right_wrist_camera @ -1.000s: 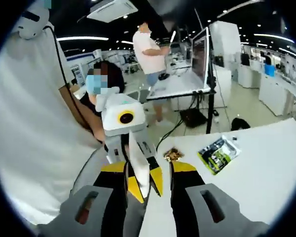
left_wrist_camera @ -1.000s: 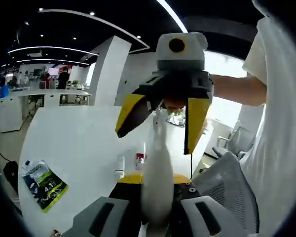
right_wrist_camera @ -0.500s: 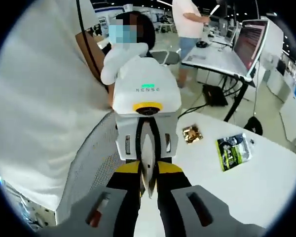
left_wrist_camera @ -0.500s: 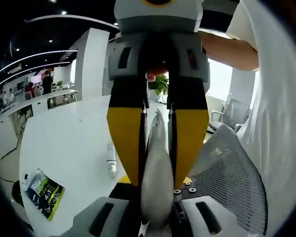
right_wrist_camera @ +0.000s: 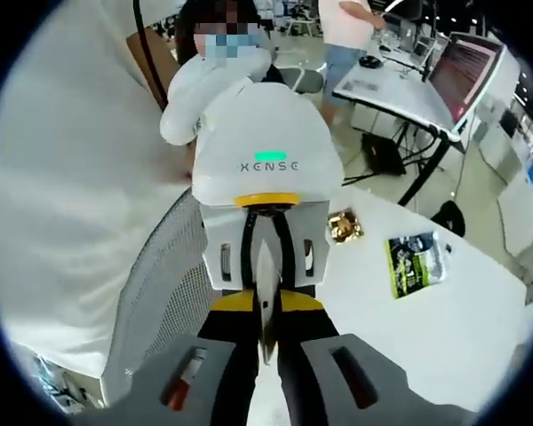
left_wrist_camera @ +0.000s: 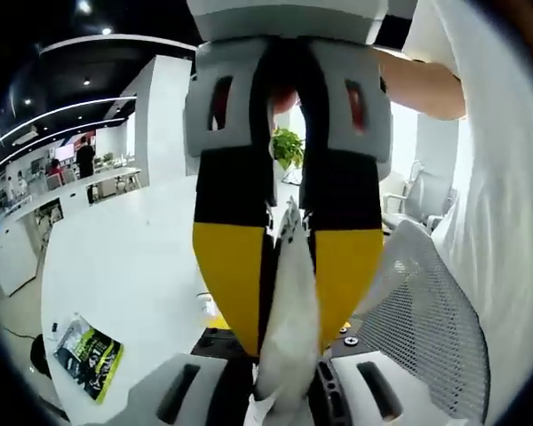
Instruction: Arrange the skincare products in the storage area until every visible bottle or jar stands upright without overlapping.
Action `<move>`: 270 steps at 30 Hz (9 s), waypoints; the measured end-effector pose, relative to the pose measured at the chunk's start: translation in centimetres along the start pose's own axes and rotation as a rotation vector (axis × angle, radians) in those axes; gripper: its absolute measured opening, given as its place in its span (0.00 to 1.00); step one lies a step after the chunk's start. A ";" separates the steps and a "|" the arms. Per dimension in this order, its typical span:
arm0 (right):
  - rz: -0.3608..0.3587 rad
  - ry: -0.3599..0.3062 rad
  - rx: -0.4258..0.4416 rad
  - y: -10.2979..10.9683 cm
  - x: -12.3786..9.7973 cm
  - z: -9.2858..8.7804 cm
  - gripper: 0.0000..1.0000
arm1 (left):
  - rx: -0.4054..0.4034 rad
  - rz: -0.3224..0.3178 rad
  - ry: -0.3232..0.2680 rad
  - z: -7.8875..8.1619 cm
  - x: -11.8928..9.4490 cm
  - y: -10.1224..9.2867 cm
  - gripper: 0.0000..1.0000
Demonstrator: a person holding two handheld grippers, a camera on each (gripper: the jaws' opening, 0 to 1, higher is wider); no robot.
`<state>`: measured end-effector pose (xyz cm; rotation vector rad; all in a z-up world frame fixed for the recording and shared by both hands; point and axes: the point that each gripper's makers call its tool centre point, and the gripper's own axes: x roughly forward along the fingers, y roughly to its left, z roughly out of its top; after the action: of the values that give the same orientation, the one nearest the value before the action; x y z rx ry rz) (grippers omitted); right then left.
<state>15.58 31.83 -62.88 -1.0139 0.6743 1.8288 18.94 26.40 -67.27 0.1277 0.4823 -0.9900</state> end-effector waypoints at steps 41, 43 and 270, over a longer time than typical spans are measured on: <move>-0.324 0.109 0.331 -17.7 -9.1 -12.3 0.04 | 0.077 0.527 0.213 -5.7 -4.9 10.4 0.40; -0.320 0.097 0.363 -18.3 -9.3 -12.8 0.04 | 0.068 0.529 0.209 -5.7 -4.9 10.5 0.40; -0.816 -0.581 0.880 -9.6 -11.9 -15.1 0.25 | 0.016 0.461 0.261 -7.2 -3.7 9.4 0.47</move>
<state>32.66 18.92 -60.67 -0.0853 0.4992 0.8539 22.64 36.69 -73.03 0.3683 0.6483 -0.5263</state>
